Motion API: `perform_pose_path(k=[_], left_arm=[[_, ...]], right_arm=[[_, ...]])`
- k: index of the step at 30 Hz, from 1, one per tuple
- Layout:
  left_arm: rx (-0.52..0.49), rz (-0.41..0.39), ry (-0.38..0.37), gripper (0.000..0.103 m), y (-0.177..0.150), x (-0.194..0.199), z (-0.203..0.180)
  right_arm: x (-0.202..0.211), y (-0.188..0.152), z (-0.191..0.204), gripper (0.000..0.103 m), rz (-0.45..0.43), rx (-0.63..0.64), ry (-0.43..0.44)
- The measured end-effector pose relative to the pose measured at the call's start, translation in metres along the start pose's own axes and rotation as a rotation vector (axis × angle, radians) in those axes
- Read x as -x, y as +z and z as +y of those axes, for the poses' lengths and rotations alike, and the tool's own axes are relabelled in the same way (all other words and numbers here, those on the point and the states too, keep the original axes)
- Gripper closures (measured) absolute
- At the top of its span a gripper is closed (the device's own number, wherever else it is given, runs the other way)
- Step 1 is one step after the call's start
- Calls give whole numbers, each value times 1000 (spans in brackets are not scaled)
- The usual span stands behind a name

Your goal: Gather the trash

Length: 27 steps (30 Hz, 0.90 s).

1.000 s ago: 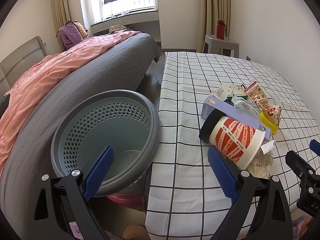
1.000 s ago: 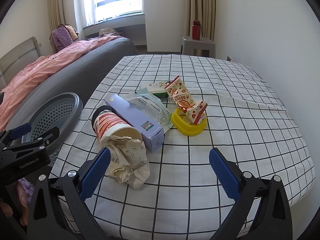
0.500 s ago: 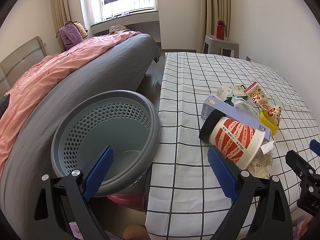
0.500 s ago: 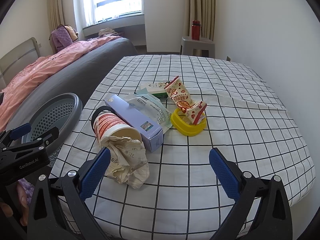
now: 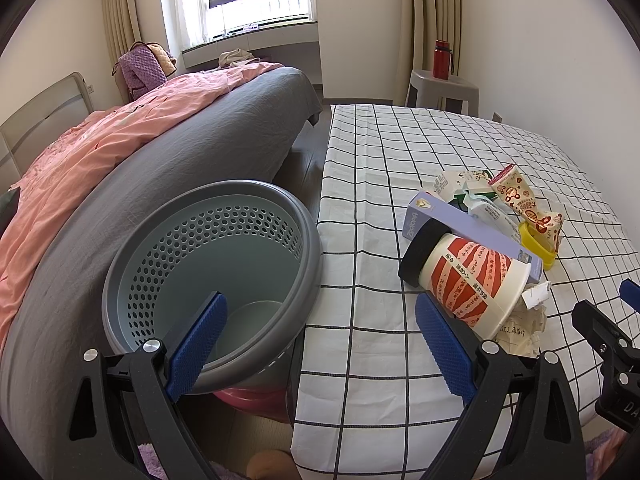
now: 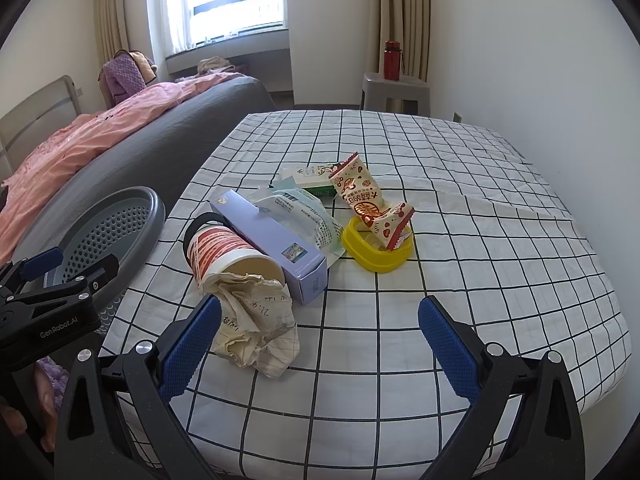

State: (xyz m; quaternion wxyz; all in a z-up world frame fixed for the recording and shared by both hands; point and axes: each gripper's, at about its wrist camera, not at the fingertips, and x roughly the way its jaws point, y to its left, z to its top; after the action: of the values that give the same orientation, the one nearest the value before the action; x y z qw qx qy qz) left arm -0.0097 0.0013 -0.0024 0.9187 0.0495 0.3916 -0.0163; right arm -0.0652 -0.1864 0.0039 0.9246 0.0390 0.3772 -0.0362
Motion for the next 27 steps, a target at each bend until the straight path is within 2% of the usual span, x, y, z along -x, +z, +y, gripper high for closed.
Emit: perform_pose_path(k=[14,27], left_arm=[[2,-2,4,12,1,0,0],[18,-1,14,12,-1,-1,7]], right_arm=[[0,0,-1,6,4,-3,12],[-19,-12,12,6,104,11,138]])
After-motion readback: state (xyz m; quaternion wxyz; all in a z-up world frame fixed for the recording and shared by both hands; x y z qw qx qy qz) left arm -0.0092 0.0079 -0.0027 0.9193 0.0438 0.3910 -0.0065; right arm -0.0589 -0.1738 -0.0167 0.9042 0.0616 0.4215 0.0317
